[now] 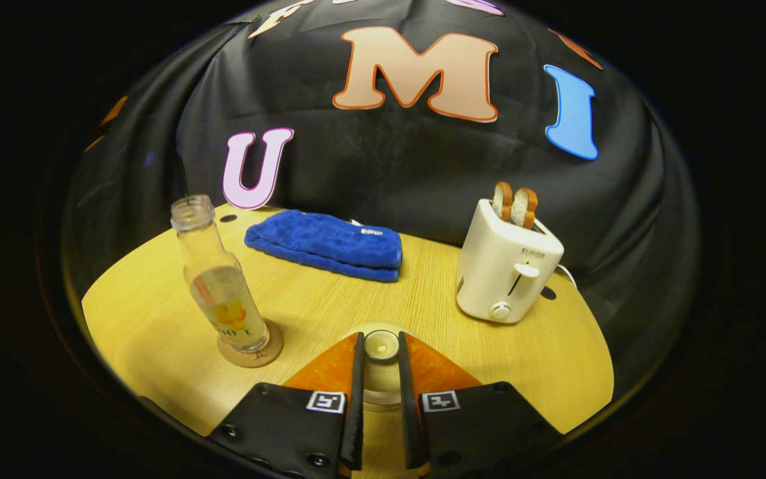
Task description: Open the teacup lid with one hand, grasp the water bottle and pour water into the teacup with the other hand; after pouring, place the water bottle on the coaster and then close the teacup lid.
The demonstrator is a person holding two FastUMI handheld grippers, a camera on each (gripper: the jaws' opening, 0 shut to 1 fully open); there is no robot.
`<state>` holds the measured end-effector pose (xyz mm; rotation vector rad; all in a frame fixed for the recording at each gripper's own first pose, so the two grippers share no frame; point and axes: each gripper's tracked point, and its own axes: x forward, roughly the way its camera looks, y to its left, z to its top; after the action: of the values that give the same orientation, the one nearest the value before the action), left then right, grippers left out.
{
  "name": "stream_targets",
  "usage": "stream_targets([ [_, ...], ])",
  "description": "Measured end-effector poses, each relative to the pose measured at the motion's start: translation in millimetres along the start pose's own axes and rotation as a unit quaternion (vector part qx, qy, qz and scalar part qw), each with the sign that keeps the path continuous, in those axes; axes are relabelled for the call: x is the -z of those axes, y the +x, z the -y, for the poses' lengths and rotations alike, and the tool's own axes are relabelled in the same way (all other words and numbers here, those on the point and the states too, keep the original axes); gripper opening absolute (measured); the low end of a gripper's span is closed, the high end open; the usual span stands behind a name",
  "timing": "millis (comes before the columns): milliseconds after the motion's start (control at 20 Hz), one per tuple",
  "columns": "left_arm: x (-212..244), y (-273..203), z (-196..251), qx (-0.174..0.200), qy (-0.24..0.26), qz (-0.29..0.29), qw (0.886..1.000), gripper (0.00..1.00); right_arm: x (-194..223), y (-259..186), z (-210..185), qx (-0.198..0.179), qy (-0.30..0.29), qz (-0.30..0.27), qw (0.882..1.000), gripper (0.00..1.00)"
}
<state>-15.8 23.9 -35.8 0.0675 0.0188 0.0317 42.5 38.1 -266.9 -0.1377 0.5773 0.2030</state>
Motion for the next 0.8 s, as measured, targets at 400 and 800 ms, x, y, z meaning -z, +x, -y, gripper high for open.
stream_targets([
  [400, 69.5, 14.8, 46.3, 0.079, 0.003, -0.029, 0.996, 0.95, -45.3, -50.9, 32.1, 0.017, 0.014, 0.031, 0.999, 0.27],
  [800, 140.2, 18.8, 97.4, 0.143, -0.013, -0.063, 0.988, 0.95, -76.3, -80.8, 56.8, 0.046, 0.017, 0.047, 0.998, 0.28],
])
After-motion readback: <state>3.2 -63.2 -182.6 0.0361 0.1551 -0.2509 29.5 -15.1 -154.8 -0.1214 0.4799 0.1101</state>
